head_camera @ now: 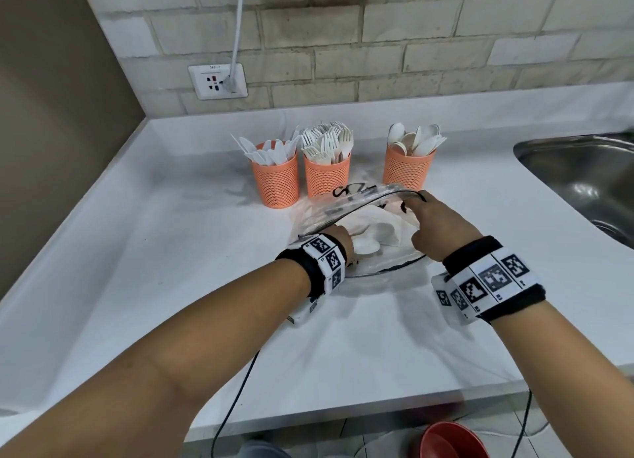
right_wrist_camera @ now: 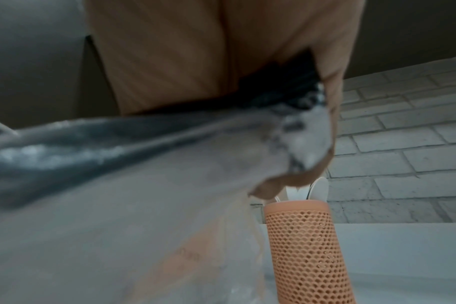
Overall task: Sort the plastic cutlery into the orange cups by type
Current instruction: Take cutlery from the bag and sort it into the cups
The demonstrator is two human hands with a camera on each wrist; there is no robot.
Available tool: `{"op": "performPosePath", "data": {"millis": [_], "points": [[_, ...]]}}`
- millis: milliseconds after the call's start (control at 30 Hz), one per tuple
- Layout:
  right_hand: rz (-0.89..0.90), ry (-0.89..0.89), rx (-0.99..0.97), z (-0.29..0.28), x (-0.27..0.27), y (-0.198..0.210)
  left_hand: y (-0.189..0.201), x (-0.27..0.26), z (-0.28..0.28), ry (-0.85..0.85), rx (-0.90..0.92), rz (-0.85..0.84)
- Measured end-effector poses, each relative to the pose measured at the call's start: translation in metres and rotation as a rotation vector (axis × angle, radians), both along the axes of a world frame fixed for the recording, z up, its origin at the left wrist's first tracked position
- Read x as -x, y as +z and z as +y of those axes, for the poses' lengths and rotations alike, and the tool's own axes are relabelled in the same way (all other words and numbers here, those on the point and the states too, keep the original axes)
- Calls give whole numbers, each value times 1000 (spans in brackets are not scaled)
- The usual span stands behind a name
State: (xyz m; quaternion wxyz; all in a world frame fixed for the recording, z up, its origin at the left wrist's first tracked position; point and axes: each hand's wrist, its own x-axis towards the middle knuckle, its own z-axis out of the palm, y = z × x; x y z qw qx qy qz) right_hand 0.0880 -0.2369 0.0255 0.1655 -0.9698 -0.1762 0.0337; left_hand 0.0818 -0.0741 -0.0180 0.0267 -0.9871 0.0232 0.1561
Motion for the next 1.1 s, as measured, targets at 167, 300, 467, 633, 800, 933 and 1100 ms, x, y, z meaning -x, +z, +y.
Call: {"op": "performPosePath", "data": {"millis": [167,300,467,633,800,933,1100], "points": [[-7,-1,4,1,-1,1,13,8,4,12,200,2],[13,-20,26,-5,-7,2,22,21,9,-46,370,-72],[85,6,35,-2,-12,-5,33,31,24,-133,592,-145],[156,58,64,8,-11,-11,56,35,31,62,1178,-106],[-348,116,-313,21,-6,5,63,28,30,400,1647,-35],[-475,147,-588,41,6,19,64,23,26,519,1794,-30],[37,126,-575,56,4,13,68,20,21,568,1899,55]]}}
